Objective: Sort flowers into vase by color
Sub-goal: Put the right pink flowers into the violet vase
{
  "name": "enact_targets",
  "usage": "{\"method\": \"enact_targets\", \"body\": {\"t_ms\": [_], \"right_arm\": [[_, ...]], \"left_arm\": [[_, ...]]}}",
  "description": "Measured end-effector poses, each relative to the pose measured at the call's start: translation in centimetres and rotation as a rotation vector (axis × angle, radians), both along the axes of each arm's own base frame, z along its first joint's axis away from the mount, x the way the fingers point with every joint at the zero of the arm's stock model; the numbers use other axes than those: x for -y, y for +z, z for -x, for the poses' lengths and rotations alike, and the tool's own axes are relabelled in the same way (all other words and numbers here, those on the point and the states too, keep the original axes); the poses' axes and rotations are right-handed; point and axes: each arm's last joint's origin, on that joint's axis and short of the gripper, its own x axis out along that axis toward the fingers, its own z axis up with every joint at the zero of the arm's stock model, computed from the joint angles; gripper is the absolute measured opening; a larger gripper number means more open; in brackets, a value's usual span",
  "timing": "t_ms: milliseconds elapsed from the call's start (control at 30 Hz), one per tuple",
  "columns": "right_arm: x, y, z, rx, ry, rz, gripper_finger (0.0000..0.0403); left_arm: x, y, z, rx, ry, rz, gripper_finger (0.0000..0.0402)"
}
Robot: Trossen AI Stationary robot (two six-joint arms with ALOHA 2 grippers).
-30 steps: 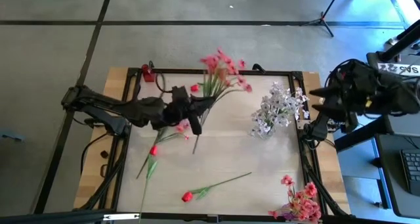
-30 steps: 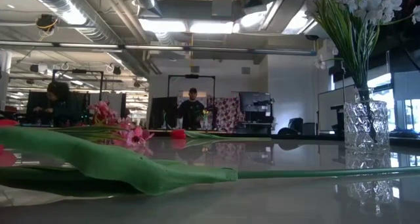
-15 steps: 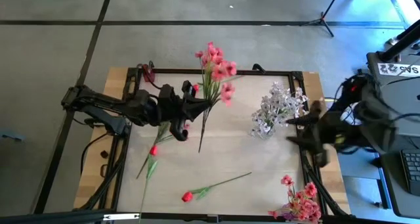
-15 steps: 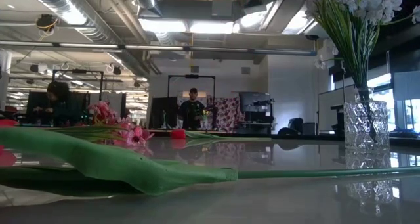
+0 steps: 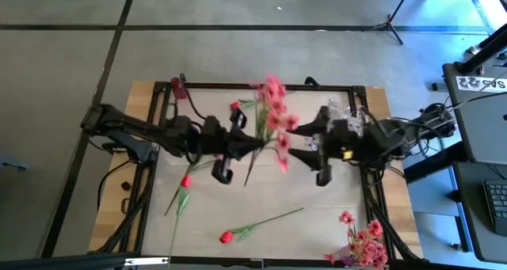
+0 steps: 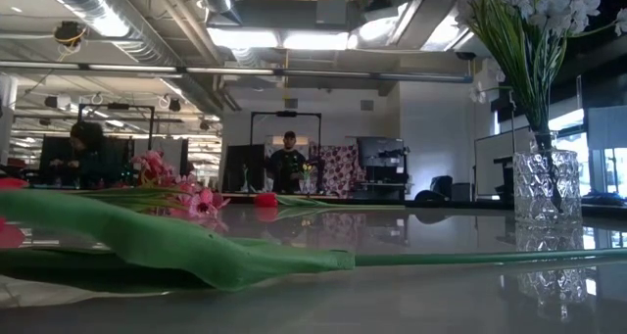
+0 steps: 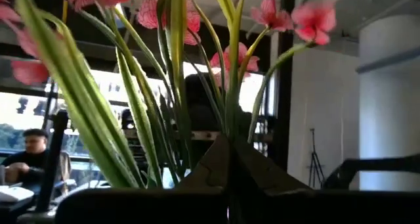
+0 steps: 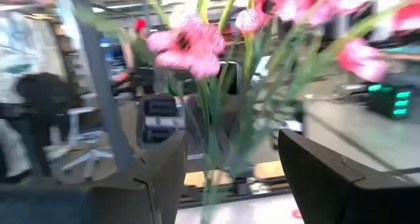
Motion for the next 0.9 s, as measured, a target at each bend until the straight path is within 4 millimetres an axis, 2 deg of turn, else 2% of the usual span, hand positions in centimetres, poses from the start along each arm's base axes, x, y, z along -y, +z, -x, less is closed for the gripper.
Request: {"method": "enact_targets", "body": {"t_ms": [133,400,633,767,900], "right_arm": [[0.6,-0.5,-1.5,-0.004,0.075,-0.059,0.0237],[0.7,-1.7,-3.4,-0.032,0.058,-0.074,0.0237],[0.8,-1.5,-3.7,0.001,-0.014,-0.085,0.0228],[0.8,-1.5,-3.7,0.007,-0.015,-0.071,0.0176],[0.8,-1.5,-3.7,0.005,-0.014,-0.074,0.0081]], "left_arm": [[0.5,-1.3,-1.2,-0.030,-0.010,-0.014,0.0000],[0.5,-2.3,-2.1,-0.063,-0.005,-0.022,0.0000],[0.5,-2.6,-2.2,-0.092,-0.009,-0.030,0.0006],[0.5,-2.6,-2.2,-0.102,0.002,-0.025,0.0027],[0.4,-2.6,-2.2,-0.105,0.017,-0.018,0.0050]]}}
